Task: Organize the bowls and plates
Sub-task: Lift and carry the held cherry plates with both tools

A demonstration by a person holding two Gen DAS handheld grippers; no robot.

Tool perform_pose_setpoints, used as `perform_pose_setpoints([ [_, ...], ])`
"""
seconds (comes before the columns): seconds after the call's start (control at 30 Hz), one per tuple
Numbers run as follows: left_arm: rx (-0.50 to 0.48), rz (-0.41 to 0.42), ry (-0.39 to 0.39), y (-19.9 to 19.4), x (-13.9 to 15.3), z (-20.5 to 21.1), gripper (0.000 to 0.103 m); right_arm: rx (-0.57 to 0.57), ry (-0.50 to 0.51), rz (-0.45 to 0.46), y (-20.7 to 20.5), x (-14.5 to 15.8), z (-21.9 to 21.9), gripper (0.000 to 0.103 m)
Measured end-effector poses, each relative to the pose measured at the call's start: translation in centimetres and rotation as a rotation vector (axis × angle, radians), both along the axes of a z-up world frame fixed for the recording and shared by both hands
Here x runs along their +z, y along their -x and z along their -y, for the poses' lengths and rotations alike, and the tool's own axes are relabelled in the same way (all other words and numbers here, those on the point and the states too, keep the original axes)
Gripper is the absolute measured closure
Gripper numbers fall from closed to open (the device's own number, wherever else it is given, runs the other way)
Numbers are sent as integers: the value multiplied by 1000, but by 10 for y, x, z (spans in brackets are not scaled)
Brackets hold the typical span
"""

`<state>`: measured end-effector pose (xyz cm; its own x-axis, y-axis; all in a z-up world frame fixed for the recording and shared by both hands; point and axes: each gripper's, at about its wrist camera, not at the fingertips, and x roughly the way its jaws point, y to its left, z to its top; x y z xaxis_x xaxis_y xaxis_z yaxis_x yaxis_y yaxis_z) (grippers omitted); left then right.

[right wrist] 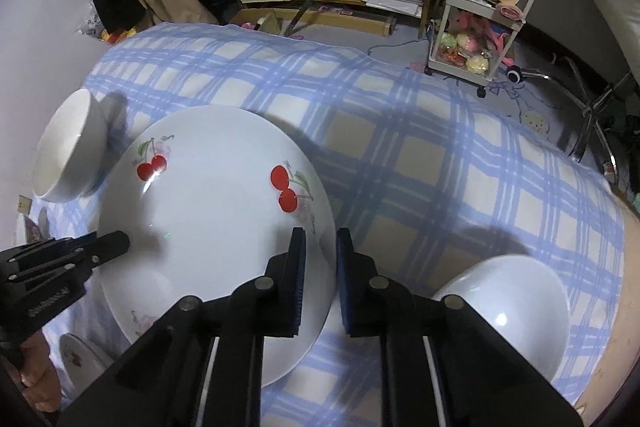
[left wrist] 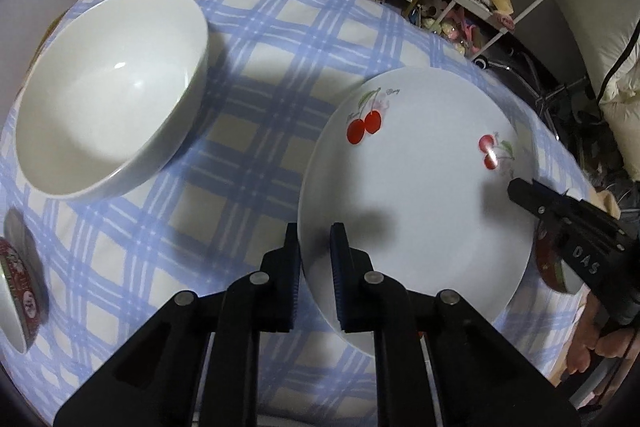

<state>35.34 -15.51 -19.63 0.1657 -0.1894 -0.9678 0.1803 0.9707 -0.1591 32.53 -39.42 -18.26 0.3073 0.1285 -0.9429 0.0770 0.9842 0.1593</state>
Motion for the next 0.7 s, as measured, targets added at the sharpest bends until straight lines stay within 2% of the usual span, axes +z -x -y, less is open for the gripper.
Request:
perform_pose_setpoints([
  [0.07,-1,0,3,3,3,-6,89,-1,-4,1,5,3,-3,90],
  [0.43,-6,53,22,31,45,-41,89,-7,-72,57,38,37,-28,90],
  [0.7,-12,110,-11,57,75,-63,89,4,-78,76,66,51,-57,90],
])
